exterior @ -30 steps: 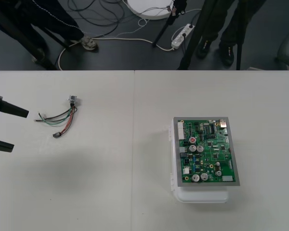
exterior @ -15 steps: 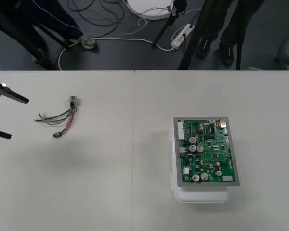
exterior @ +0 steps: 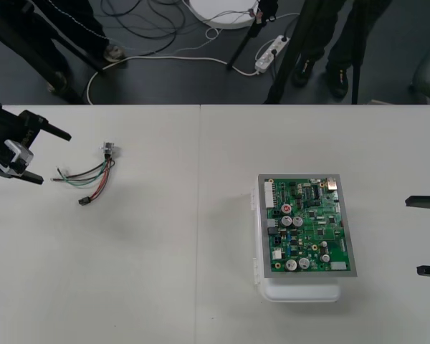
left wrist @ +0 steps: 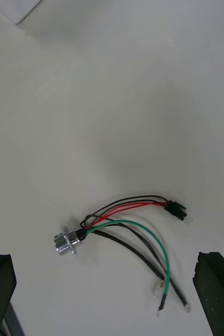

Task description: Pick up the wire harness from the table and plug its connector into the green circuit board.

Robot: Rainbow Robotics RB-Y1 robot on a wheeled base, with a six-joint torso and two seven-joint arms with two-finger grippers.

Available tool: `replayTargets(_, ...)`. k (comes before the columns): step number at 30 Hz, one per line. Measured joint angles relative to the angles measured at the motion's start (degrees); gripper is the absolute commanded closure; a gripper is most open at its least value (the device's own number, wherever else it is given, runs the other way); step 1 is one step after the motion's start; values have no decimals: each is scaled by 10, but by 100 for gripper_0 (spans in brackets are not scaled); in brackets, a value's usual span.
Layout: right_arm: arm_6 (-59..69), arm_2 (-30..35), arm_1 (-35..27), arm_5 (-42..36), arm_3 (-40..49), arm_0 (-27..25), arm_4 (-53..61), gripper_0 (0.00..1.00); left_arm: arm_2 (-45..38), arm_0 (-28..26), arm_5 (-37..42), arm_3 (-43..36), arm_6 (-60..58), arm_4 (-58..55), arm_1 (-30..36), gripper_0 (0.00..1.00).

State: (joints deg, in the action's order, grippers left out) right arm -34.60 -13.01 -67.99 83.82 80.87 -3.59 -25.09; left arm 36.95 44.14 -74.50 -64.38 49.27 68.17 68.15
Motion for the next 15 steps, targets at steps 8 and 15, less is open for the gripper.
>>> replayTargets(8, -52, -122, -10, 0, -50, 81, 61, 0, 102, 67, 86, -5, 22, 1, 0, 0)
replayTargets(15, -115, -174, -10, 0, -69, 127, 83, 0, 187, 115, 188, -50, 135, 1, 0, 0)
